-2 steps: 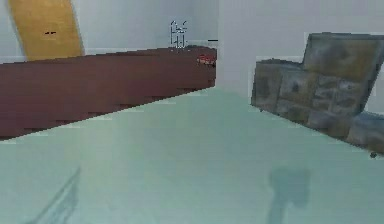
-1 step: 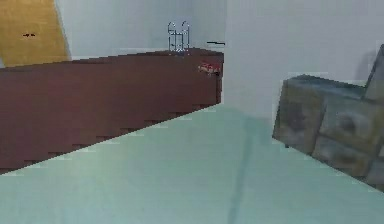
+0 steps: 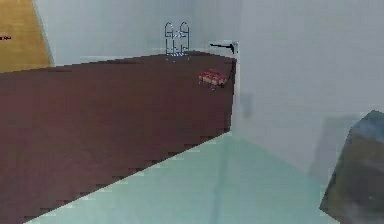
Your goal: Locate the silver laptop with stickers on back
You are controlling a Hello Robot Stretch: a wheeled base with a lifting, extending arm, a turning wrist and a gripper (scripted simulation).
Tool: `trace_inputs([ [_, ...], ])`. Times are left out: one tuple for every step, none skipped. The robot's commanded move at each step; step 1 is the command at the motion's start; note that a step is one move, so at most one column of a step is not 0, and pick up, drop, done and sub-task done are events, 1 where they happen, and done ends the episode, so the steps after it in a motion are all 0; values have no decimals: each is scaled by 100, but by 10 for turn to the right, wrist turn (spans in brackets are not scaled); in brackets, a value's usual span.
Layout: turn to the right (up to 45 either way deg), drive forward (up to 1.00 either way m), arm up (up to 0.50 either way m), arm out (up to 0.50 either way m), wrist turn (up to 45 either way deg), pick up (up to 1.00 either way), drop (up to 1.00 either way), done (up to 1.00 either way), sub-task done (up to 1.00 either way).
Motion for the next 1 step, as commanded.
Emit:
trace_inputs([
  [0,100,0,0,0,0,0,0,0],
])
